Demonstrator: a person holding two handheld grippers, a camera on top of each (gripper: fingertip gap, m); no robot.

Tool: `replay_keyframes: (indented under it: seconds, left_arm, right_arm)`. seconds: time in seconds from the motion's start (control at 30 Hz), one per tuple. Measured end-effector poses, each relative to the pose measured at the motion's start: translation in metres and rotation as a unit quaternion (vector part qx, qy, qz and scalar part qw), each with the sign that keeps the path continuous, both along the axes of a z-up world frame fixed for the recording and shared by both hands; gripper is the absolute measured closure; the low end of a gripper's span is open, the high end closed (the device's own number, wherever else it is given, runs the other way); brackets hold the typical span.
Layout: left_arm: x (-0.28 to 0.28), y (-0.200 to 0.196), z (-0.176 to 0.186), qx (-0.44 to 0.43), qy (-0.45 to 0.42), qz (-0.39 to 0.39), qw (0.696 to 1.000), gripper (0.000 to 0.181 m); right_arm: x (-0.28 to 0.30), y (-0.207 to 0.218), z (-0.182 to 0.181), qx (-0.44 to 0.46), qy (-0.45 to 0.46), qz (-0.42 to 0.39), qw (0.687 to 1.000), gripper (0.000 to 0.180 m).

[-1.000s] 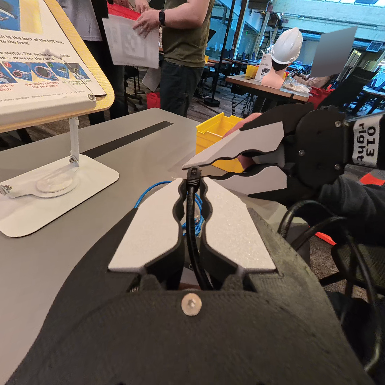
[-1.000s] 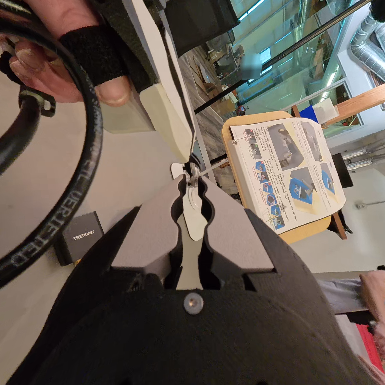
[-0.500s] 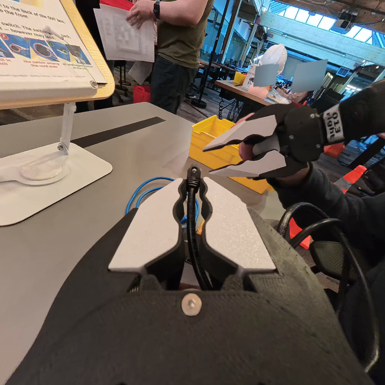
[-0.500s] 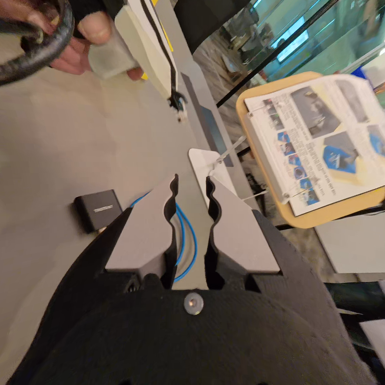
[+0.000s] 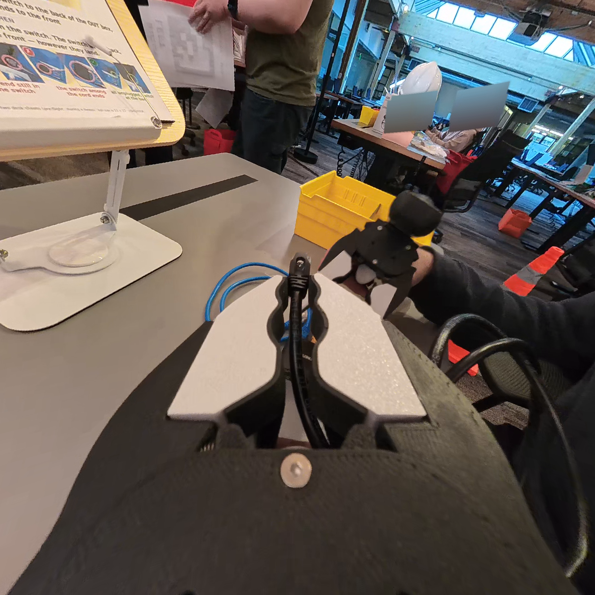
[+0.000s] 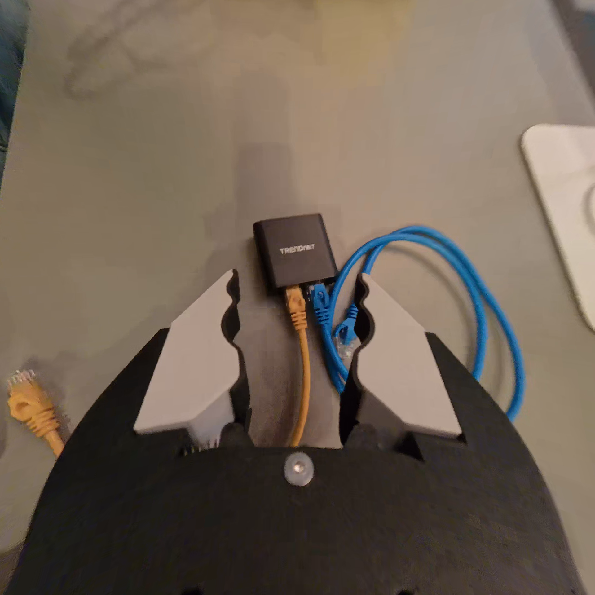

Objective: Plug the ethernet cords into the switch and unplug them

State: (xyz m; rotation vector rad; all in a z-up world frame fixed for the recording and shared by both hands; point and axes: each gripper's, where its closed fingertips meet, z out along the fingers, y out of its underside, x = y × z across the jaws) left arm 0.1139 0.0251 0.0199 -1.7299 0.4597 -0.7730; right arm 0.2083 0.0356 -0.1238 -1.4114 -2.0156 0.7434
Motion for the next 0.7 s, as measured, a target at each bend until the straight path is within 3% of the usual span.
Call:
replay_keyframes:
  seconds: [0.03,0.27,0.7]
  left_arm:
    - [-0.001,-0.001,-0.001,0.0,0.001,0.002,1.0,0.169]
    - [-0.003,-0.004,-0.008,-0.002,0.001,0.002,1.0,0.169]
    - [0.003,-0.007,-0.009,-0.002,0.007,-0.009,1.0,0.169]
  right_arm:
    - [-0.001,0.0,-0.008,-0.007,-0.013,0.008,1.0,0.11]
    - [-0.016,0.0,-0.031,0.007,-0.029,0.061,0.998,0.118]
    - [-0.017,0.0,-0.022,-0.113,0.007,0.099,0.989,0.121]
